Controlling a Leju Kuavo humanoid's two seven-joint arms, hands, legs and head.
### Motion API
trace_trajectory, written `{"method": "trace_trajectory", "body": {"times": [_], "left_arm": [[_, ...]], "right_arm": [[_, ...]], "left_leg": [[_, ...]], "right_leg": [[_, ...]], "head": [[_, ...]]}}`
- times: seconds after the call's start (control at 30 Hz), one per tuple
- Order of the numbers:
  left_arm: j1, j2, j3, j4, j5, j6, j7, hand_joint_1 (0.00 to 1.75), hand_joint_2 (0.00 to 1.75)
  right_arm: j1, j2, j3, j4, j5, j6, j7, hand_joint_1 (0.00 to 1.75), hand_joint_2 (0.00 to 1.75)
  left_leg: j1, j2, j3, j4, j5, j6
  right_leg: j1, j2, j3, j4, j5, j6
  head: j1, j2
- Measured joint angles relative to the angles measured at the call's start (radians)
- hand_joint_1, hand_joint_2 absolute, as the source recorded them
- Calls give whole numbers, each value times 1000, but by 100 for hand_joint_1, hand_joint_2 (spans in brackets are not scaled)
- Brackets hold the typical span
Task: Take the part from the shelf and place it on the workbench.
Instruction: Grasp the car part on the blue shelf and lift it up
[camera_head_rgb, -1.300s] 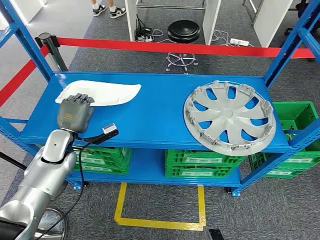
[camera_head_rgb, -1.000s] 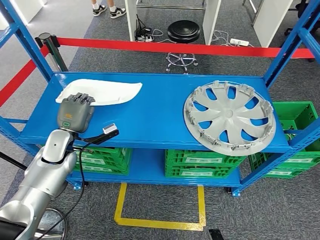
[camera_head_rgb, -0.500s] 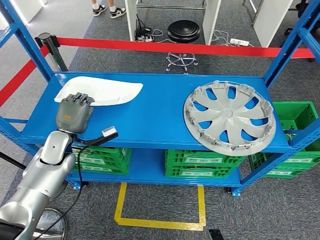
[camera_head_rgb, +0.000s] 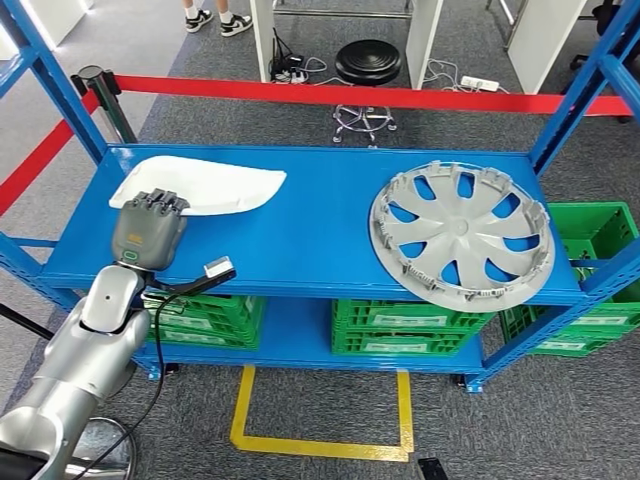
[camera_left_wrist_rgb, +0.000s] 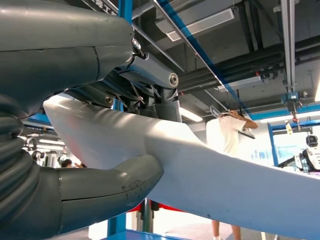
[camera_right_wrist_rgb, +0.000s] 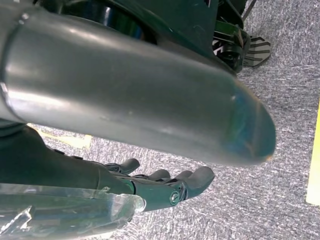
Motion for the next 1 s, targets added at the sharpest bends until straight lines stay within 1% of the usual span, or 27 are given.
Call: {"method": "trace_trajectory", "body": {"times": [0.03, 0.07, 0.1, 0.13, 0.17, 0.23, 0.27, 0.3, 0.33, 0.37, 0.4, 0.43, 0.47, 0.5, 0.57, 0.6, 0.63, 0.67, 0.73, 0.77, 0.8, 0.83, 0.87, 0.9, 0.93, 0.97, 1.0], "left_arm": [[2, 1, 0, -2, 0, 1, 0, 124, 175], [5, 3, 0, -4, 1, 2, 0, 124, 175], [7, 4, 0, -7, 1, 3, 0, 124, 175], [9, 4, 0, -9, 1, 4, 0, 124, 175], [11, 5, 0, -11, 2, 5, 0, 124, 175], [18, 7, 0, -11, 4, 7, 0, 124, 175], [24, 8, 0, -11, 4, 7, 0, 124, 175], [30, 10, 0, -11, 5, 7, 0, 124, 175], [36, 11, 0, -12, 6, 8, 0, 124, 175], [41, 14, 0, -12, 9, 9, 0, 124, 175], [44, 17, 0, -12, 12, 10, 0, 124, 175], [46, 22, 0, -13, 15, 13, 0, 124, 175], [48, 27, 1, -14, 18, 16, 0, 124, 175], [51, 32, 1, -16, 22, 19, 0, 124, 175], [57, 41, 2, -18, 26, 24, 0, 124, 175], [61, 45, 3, -19, 27, 25, -1, 124, 175], [64, 48, 4, -19, 27, 26, -3, 124, 175], [66, 50, 6, -19, 27, 27, -5, 124, 175], [69, 51, 9, -19, 27, 28, -10, 124, 175], [71, 51, 10, -19, 27, 28, -11, 124, 175], [73, 51, 10, -19, 27, 29, -12, 124, 175], [76, 51, 10, -19, 27, 29, -14, 124, 175], [77, 51, 11, -19, 27, 31, -14, 124, 175], [78, 51, 12, -19, 27, 32, -15, 124, 175], [78, 51, 14, -20, 27, 34, -15, 124, 175], [78, 51, 15, -22, 27, 37, -16, 124, 175], [77, 51, 17, -23, 27, 39, -16, 124, 175]], "right_arm": [[0, 0, 0, 0, 0, -1, 1, 0, 0], [0, 0, 1, 0, 1, -1, 2, 0, 0], [0, 0, 2, 0, 2, -2, 3, 0, 0], [-1, 0, 3, 0, 2, -3, 4, 0, 0], [-1, 0, 4, 0, 3, -4, 4, 0, 0], [0, 0, 6, 0, 5, -6, 7, 0, 0], [1, 0, 6, 0, 7, -7, 9, 0, 0], [1, 0, 6, 0, 10, -8, 12, 0, 0], [2, 0, 7, 0, 13, -10, 14, 0, 0], [1, 0, 8, 0, 16, -11, 16, 0, 0], [-1, 0, 10, 0, 18, -13, 17, 0, 0], [-2, 1, 13, 0, 21, -14, 18, 0, 0], [-4, 2, 16, 0, 23, -15, 19, 0, 0], [-5, 3, 19, 1, 25, -16, 19, 0, 0], [-7, 5, 23, 1, 28, -19, 19, 0, 0], [-8, 5, 24, 1, 29, -20, 19, 0, 0], [-9, 5, 25, 1, 29, -21, 18, 0, 0], [-10, 5, 26, 1, 29, -21, 18, 0, 0], [-12, 4, 28, 1, 29, -21, 16, 0, 0], [-13, 4, 30, 1, 29, -21, 15, 0, 0], [-13, 4, 31, 1, 29, -21, 14, 0, 0], [-13, 4, 31, 1, 29, -21, 12, 0, 0], [-13, 4, 32, 1, 29, -20, 10, 0, 0], [-14, 4, 32, 1, 29, -20, 8, 0, 0], [-14, 4, 32, 1, 28, -19, 6, 0, 0], [-15, 4, 33, 1, 28, -17, 3, 0, 0], [-16, 4, 34, 1, 27, -16, 2, 0, 0]], "left_leg": [[-1, 0, 0, -1, 1, 4], [1, 1, 2, -6, 4, 9], [4, 3, 4, -13, 8, 13], [7, 5, 7, -20, 11, 17], [11, 7, 9, -25, 13, 19], [13, 9, 10, -26, 14, 20], [14, 9, 10, -26, 13, 20], [16, 9, 10, -25, 13, 18], [19, 9, 11, -24, 12, 15], [24, 9, 11, -21, 10, 10], [29, 8, 11, -18, 8, 1], [31, 7, 8, -12, 7, -8], [31, 5, 4, -7, 7, -18], [29, 4, 0, -3, 10, -27], [28, 2, -8, 0, 19, -40], [29, 3, -12, 4, 14, -44], [29, 5, -20, 21, -2, -47], [28, 6, -35, 58, -33, -49], [24, 7, -83, 183, -111, -48], [22, 7, -102, 242, -138, -46], [20, 7, -110, 276, -147, -42], [17, 7, -102, 276, -137, -36], [13, 7, -76, 242, -113, -28], [8, 7, -36, 182, -84, -18], [2, 7, 6, 117, -65, -9], [-3, 7, 40, 60, -55, -2], [-7, 7, 61, 21, -54, 2]], "right_leg": [[-2, 0, 1, -1, 1, 4], [-2, 0, -1, -1, -1, 7], [-1, -1, -5, 6, -7, 11], [-1, -2, -18, 29, -23, 14], [-1, -3, -41, 75, -48, 17], [-5, -4, -111, 209, -100, 24], [-7, -4, -143, 264, -110, 27], [-10, -4, -162, 288, -100, 31], [-13, -5, -164, 272, -70, 36], [-17, -6, -148, 220, -25, 42], [-21, -6, -125, 158, 12, 50], [-23, -5, -101, 104, 38, 55], [-25, -3, -86, 70, 49, 55], [-24, 0, -82, 60, 46, 51], [-24, 4, -89, 59, 46, 31], [-24, 5, -94, 60, 49, 21], [-23, 5, -98, 59, 53, 10], [-23, 5, -103, 57, 59, -1], [-17, 3, -116, 56, 70, -17], [-12, 1, -124, 55, 76, -23], [-8, 1, -131, 56, 81, -27], [-4, 0, -139, 56, 87, -30], [-1, 1, -145, 56, 93, -31], [1, 1, -151, 56, 98, -30], [4, 2, -156, 56, 104, -28], [6, 2, -160, 55, 110, -24], [7, 2, -164, 55, 117, -19]], "head": [[0, 0], [0, 0], [1, 0], [3, 0], [4, 0], [7, 0], [7, 0], [7, 0], [7, 0], [7, 0], [7, 0], [11, 0], [13, 0], [13, 0], [11, 0], [7, 0], [5, 0], [2, 0], [-1, 0], [-2, 0], [-2, 0], [-2, 0], [-1, 0], [-1, 0], [-1, 0], [-1, 0], [-1, 0]]}}
